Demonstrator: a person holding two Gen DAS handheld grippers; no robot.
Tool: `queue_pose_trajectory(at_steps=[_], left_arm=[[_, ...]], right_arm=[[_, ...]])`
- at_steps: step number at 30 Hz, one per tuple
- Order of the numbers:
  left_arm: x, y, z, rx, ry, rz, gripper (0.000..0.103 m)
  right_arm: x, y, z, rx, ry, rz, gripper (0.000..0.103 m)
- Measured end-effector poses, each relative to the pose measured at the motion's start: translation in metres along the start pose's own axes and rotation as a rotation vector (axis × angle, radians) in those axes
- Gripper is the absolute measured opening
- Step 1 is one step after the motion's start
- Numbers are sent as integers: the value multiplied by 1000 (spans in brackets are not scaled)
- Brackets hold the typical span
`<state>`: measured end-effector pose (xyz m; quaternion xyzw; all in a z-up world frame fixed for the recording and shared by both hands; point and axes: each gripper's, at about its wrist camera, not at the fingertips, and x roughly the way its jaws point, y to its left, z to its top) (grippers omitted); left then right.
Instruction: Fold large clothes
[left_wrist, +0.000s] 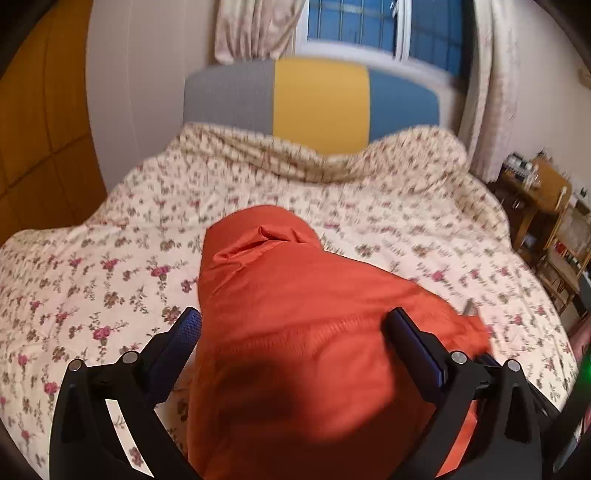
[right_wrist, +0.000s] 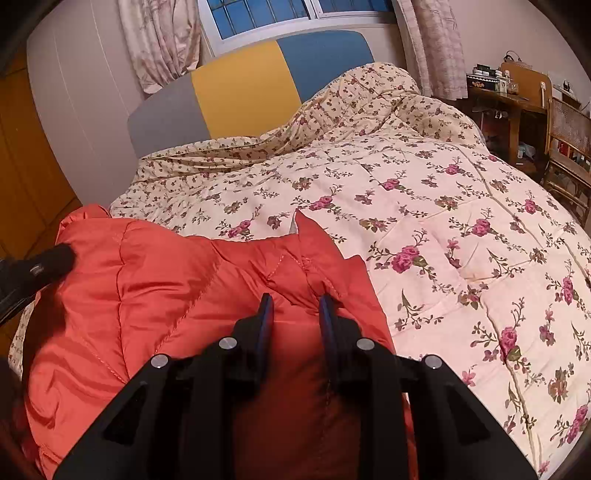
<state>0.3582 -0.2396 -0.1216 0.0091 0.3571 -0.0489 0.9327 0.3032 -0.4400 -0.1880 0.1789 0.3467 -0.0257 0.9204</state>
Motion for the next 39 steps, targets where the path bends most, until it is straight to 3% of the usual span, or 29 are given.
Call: queue_pose_trajectory(at_steps=[5, 15, 21, 26, 30, 34, 39], left_arm=[[33, 3, -2, 0, 84, -10, 100], [65, 1, -12, 17, 86, 33, 100], [62, 0, -15, 24, 71, 45, 100], [34, 2, -24, 51, 60, 33, 100], [-9, 14, -45, 9, 18, -57, 100], [-42, 20, -78, 4, -30, -116, 100], [-64, 13, -121, 78, -168, -91, 100]], right_arm=[[5, 0, 2, 5, 22, -20, 24], [19, 4, 5, 1, 42, -50, 25], [17, 2, 2, 3, 25, -44, 25], [3, 2, -1, 3, -28, -47, 27], [-28, 7, -10, -8, -101, -45, 47], [-61, 10, -32, -6, -151, -43, 53], [-68, 4, -54, 19, -156, -55, 60]])
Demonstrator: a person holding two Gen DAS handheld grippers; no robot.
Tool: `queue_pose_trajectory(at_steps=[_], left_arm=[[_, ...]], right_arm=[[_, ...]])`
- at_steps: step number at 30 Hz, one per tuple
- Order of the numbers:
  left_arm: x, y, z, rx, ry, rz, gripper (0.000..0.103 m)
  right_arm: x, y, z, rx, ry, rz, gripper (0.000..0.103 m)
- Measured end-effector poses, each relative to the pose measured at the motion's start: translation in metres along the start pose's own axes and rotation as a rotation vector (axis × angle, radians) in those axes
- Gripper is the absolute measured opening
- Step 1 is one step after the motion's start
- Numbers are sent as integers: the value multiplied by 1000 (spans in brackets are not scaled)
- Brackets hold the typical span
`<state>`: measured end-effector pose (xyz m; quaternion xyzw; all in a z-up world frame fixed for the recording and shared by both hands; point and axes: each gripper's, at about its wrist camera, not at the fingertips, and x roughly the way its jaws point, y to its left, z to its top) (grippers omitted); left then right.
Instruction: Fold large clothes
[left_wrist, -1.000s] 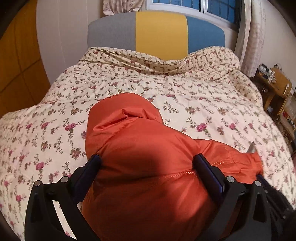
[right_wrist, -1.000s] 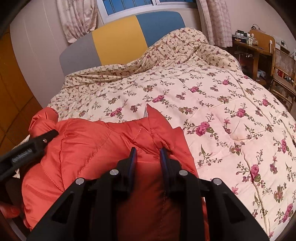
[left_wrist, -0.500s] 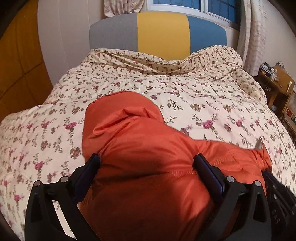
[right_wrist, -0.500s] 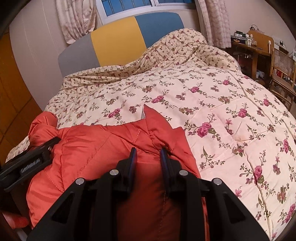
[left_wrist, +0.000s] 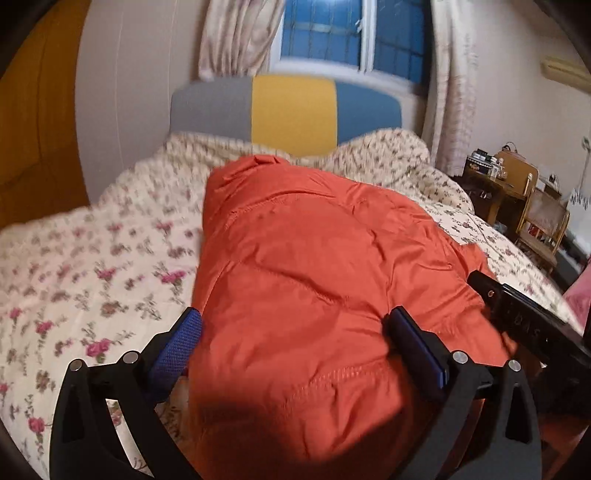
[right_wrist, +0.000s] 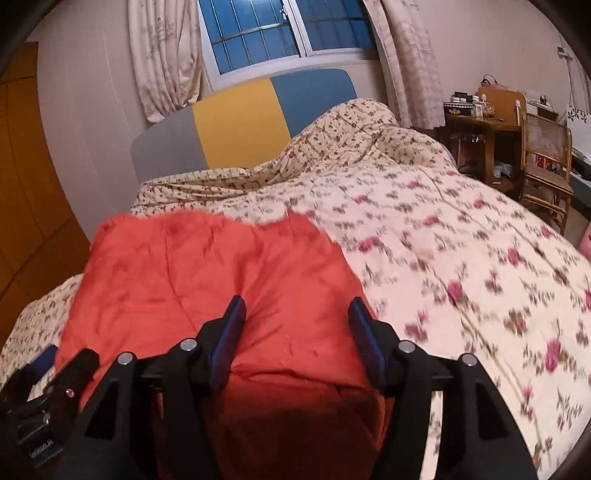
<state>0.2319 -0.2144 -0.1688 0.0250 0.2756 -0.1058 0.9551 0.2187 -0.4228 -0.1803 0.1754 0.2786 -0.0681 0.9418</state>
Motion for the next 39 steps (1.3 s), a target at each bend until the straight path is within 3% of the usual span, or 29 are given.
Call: queue_pose_trajectory(at_steps=[2, 11, 19, 29, 34, 39], left_arm=[[4, -4, -1, 17, -4, 6, 100], [33, -3, 0, 31, 73, -44, 100], [16, 7, 0, 2, 64, -69, 100], [-6, 46, 1, -96, 170, -199, 100], [-11, 55, 3, -107, 172, -197, 100], [-7, 65, 3, -127, 216, -251, 100]], right_arm=[[8, 1, 1, 1, 26, -16, 64], [22, -4, -3, 27, 71, -12, 64], [12, -11, -4, 64, 81, 20, 70], [-18, -16, -12, 134, 108, 38, 81], [-25, -24, -14, 159, 157, 68, 88], [-24, -37, -15, 219, 219, 129, 94]])
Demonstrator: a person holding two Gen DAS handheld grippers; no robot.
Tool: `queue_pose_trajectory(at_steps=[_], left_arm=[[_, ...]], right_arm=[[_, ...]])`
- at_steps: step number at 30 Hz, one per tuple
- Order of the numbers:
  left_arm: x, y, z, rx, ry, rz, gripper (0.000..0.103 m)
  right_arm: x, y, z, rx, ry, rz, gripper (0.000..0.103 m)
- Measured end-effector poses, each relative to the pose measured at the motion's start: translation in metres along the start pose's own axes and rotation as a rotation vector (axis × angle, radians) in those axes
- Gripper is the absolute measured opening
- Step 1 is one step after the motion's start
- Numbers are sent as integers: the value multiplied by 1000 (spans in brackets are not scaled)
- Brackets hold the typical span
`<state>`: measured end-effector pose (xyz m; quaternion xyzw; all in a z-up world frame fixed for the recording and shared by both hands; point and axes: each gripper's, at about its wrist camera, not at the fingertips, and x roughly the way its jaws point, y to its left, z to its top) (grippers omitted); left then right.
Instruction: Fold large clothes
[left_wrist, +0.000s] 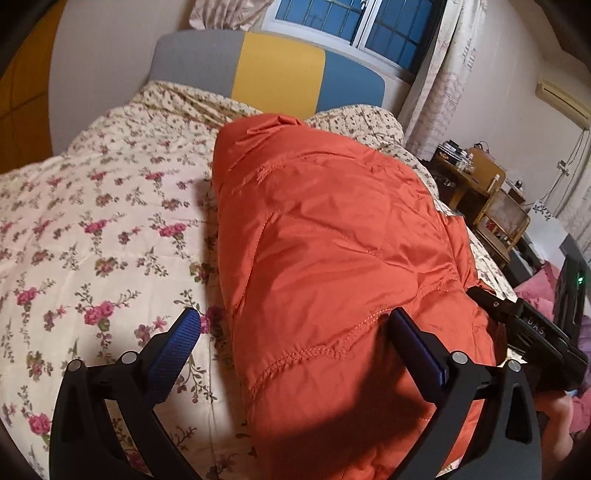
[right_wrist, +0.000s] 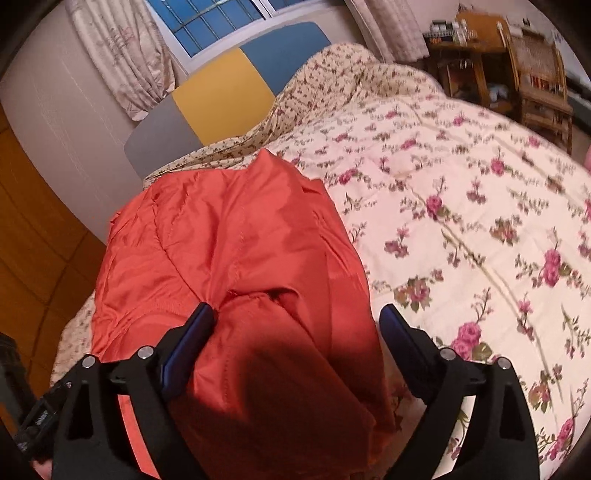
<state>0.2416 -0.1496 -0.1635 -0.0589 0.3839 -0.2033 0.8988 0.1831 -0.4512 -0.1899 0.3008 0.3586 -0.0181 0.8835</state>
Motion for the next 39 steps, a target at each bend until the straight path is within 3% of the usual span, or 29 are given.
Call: queue_pose_trajectory(at_steps=[12, 17, 19, 24, 28, 34, 39], left_arm=[[15, 11, 10, 2, 75, -91, 100], [33, 27, 9, -130, 150, -232, 100], [38, 29, 8, -160, 161, -252, 100], [37, 11, 7, -104, 145, -211, 100], [21, -9, 8, -11, 83, -160, 85], [-13, -19, 10, 91, -29, -122, 75], [-41, -6, 15, 104, -91, -113, 71]], right_arm=[[26, -22, 12, 64, 177, 139, 100], [35, -19, 18, 50, 212, 189, 100], [41, -18, 19, 54, 230, 231, 98], [46, -11, 19, 71, 229, 300, 83], [31, -2, 15, 24, 154, 305, 72], [8, 26, 3, -38, 92, 339, 71], [4, 54, -4, -32, 77, 405, 71]])
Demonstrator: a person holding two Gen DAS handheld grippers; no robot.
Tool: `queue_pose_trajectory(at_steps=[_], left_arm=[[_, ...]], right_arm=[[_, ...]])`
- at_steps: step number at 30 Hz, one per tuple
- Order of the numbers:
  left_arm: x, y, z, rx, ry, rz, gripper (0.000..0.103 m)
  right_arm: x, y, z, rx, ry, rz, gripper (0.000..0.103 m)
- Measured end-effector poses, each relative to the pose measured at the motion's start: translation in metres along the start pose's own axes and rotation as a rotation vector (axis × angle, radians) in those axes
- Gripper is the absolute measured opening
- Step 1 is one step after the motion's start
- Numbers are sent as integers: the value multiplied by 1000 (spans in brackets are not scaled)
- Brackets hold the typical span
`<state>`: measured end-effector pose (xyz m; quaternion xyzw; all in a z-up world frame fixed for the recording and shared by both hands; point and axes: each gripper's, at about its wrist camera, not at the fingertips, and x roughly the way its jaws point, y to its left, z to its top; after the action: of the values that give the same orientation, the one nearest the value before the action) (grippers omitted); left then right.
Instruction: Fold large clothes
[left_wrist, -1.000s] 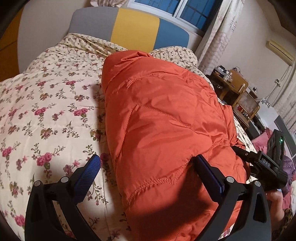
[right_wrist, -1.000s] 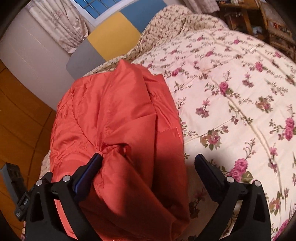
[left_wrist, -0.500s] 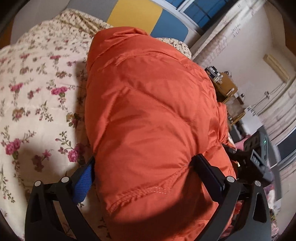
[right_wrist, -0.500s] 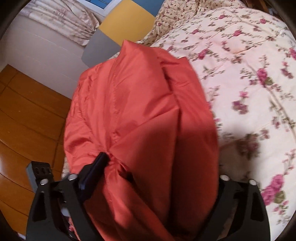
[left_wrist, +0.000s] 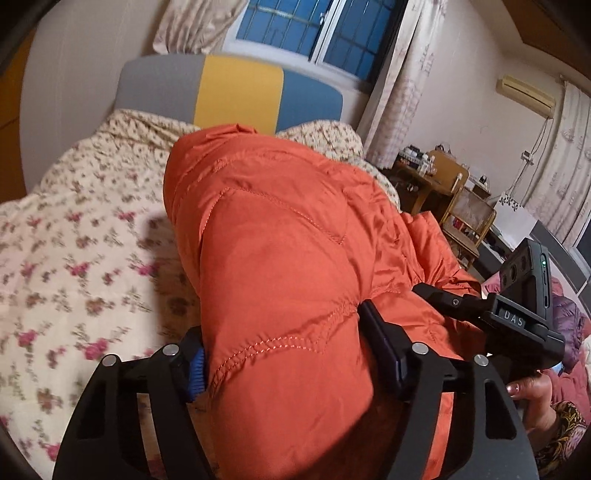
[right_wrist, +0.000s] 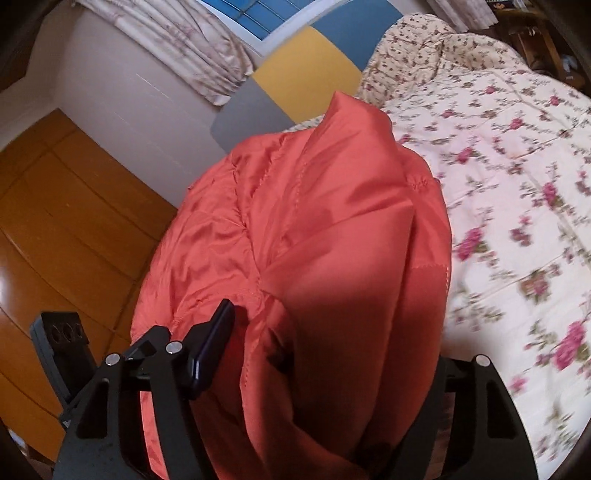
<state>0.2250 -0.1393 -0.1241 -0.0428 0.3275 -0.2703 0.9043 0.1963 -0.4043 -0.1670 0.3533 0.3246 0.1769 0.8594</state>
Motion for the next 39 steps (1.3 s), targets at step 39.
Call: queue_pose_trajectory(at_steps=[39], left_arm=[[-111, 188, -67, -326, -134, 314, 100]], right_arm=[[152, 122, -60, -207, 20, -138, 89]])
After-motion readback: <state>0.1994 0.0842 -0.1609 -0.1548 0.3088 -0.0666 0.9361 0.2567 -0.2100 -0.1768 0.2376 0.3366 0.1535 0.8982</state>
